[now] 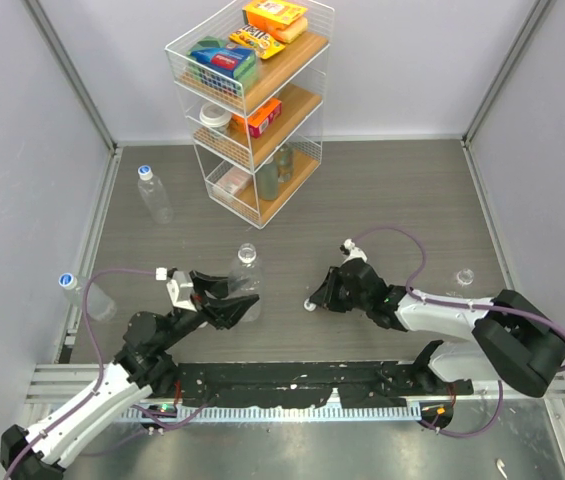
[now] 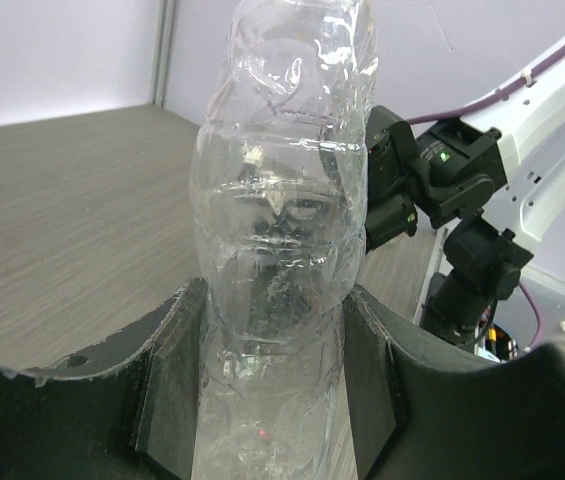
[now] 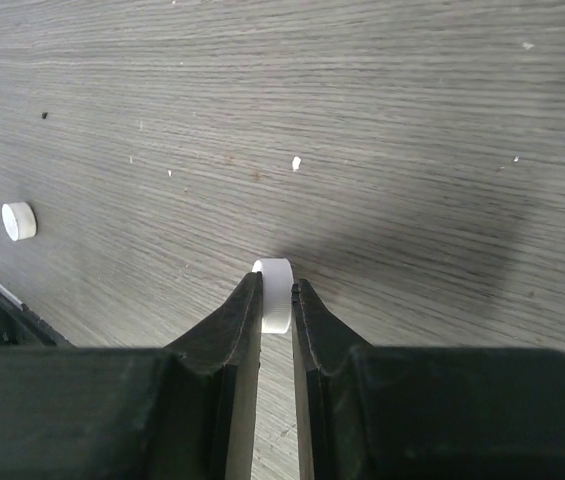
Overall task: Screw on the bottle caps
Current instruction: Adjust the bottle cap at the center of the board.
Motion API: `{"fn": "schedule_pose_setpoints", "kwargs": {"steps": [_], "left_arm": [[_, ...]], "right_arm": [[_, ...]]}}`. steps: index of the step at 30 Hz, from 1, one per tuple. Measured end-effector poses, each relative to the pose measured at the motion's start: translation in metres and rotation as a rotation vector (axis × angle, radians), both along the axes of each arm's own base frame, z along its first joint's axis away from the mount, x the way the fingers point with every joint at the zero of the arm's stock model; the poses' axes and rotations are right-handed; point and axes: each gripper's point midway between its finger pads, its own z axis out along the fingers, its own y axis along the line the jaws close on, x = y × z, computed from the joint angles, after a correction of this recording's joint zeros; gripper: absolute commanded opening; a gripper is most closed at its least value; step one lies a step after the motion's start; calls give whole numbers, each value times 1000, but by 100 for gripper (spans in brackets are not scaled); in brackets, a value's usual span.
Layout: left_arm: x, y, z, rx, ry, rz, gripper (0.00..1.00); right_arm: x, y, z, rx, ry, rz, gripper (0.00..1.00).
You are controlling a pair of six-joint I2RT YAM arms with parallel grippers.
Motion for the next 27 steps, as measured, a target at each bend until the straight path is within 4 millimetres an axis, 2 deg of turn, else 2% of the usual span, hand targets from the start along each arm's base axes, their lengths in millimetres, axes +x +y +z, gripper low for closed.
{"fn": "schedule_pose_setpoints", "kwargs": {"steps": [2,5,7,11,21,22,27], "left_arm": [[0,-3,-3,12,3,-15,12],[-2,-6,0,8,-7,-35,11],[-4,-6,3,-3,-17,-40,11],[-6,-6,10,-29,-25,-49,10],[-11,-3,22,-80,-36,-61,9],[-12,-2,23,-84,-35,-63,9],[-12,-2,23,-92,-19,-69,9]], "right_arm": [[0,2,1,9,-4,9,5],[0,2,1,6,-4,8,26],[2,-2,0,-10,-10,-8,36],[3,-20,-8,-87,-6,-65,46],[0,-41,-1,-198,-65,-26,65],[-1,-42,1,-211,-73,-12,88],[1,-31,26,-276,-186,126,88]]}}
